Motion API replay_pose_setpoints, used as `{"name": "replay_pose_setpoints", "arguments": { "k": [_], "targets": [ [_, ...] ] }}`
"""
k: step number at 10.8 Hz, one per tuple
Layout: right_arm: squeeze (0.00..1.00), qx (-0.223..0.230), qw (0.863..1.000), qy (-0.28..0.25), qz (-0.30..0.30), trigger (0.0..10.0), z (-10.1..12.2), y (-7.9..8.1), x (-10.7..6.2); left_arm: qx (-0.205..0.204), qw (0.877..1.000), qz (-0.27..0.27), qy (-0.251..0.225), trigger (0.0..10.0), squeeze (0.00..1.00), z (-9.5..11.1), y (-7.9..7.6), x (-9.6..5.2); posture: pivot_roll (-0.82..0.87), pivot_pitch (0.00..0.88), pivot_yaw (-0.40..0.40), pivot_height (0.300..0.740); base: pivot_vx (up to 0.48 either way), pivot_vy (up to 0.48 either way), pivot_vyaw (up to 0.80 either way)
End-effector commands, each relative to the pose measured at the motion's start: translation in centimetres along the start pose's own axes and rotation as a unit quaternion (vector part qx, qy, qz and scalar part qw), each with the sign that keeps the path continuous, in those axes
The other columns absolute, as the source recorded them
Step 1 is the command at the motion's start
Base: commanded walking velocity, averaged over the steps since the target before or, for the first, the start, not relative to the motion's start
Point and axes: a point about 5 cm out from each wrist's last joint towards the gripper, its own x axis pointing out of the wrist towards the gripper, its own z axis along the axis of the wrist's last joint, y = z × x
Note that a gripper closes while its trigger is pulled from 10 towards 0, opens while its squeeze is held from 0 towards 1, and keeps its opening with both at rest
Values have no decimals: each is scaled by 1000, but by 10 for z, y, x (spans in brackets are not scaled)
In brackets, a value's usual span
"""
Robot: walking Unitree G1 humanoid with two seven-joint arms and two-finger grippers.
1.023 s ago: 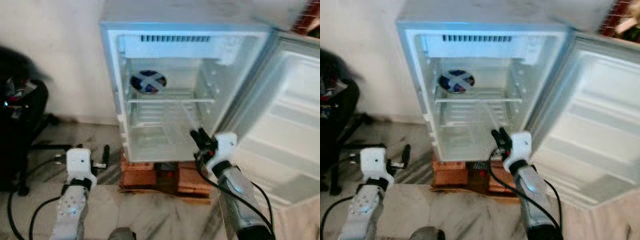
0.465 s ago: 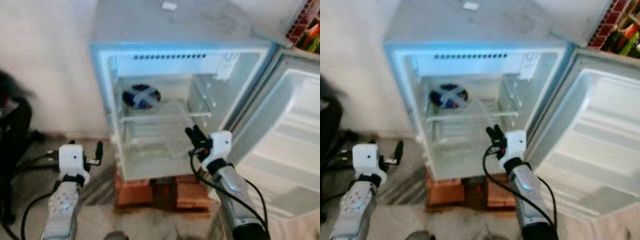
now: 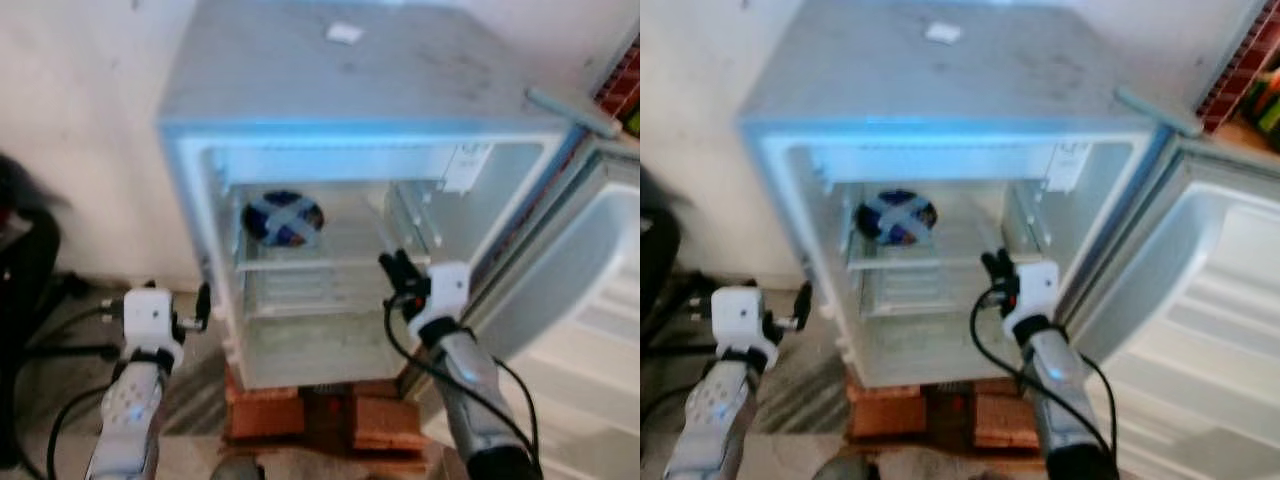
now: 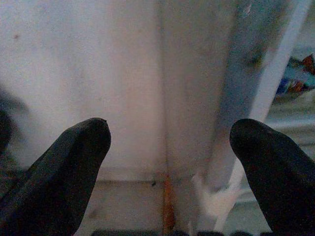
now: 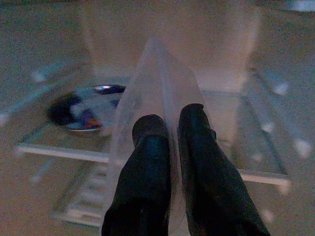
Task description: Restocking fridge
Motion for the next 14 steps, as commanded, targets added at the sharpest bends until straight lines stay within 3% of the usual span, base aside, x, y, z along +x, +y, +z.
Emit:
{"name": "replay_pose_setpoints", "arguments": {
  "k": [1, 3, 6, 7, 9, 11, 12, 14],
  "targets": [
    [0, -4, 1000, -1, -22, 10000, 1, -10, -2, -3, 1000, -7, 5, 10000, 0, -2, -7, -2, 138, 53, -51, 740, 0, 0, 0],
    [0, 0, 1000, 3, -24, 10000, 0, -10, 0, -3, 1000, 0, 8, 10000, 0, -3, -7, -4, 147, 58, -57, 740, 0, 0, 0],
    [0, 43, 998, 35, -18, 10000, -7, 5, 28, -4, 1000, 18, 22, 10000, 0, -1, -7, -22, 204, 124, -85, 740, 0, 0, 0],
    [0, 60, 995, 45, -60, 10000, -9, 0, 36, -15, 999, 10, 35, 10000, 0, -5, -9, -31, 227, 132, -93, 740, 0, 0, 0],
    [0, 73, 994, 45, -73, 10000, -2, -2, 53, -11, 999, 24, 43, 10000, 0, -7, -4, -41, 267, 128, -108, 740, 0, 0, 0],
    [0, 73, 993, 42, -85, 10000, 13, 5, 79, -4, 999, 35, 41, 10000, 0, -2, -1, -36, 284, 134, -109, 740, 0, 0, 0],
    [0, 70, 993, 43, -89, 10000, 16, 7, 83, -4, 999, 34, 41, 10000, 0, 0, -1, -37, 287, 144, -106, 740, 0, 0, 0],
    [0, 131, 983, 60, -115, 10000, 28, 13, 102, 3, 998, 25, 52, 10000, 0, 3, -4, -49, 330, 216, -103, 740, 0, 0, 0]
  ]
}}
